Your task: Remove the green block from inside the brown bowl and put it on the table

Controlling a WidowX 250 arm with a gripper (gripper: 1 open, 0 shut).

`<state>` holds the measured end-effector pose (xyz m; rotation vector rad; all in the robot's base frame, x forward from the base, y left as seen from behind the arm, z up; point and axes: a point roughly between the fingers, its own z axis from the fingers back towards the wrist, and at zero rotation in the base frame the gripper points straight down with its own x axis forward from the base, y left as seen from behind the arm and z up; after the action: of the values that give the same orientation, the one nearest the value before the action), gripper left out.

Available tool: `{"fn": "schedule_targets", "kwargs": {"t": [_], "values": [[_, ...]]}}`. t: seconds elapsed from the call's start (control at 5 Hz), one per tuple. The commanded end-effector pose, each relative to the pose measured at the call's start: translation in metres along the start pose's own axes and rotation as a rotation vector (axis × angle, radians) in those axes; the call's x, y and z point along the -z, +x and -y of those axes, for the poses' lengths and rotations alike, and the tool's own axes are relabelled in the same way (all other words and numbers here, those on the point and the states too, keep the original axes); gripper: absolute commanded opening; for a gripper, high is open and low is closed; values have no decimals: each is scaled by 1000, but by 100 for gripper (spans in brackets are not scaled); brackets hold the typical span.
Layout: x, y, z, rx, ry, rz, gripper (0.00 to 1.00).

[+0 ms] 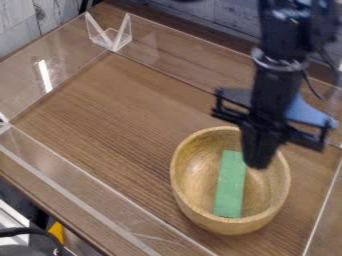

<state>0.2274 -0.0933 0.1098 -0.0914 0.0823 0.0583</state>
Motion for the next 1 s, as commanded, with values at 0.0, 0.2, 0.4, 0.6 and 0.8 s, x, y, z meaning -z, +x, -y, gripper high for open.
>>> {"fn": "schedule_targets", "kwargs": {"t": [0.0, 0.2, 0.4, 0.6, 0.8], "values": [[-23, 20, -3, -27, -34, 84, 0], [-27, 32, -10, -65, -36, 107, 0], [-18, 32, -11, -94, -34, 128, 0], [-6, 30, -11, -120, -29, 144, 0], [-17, 29, -19, -61, -27, 159, 0]]}}
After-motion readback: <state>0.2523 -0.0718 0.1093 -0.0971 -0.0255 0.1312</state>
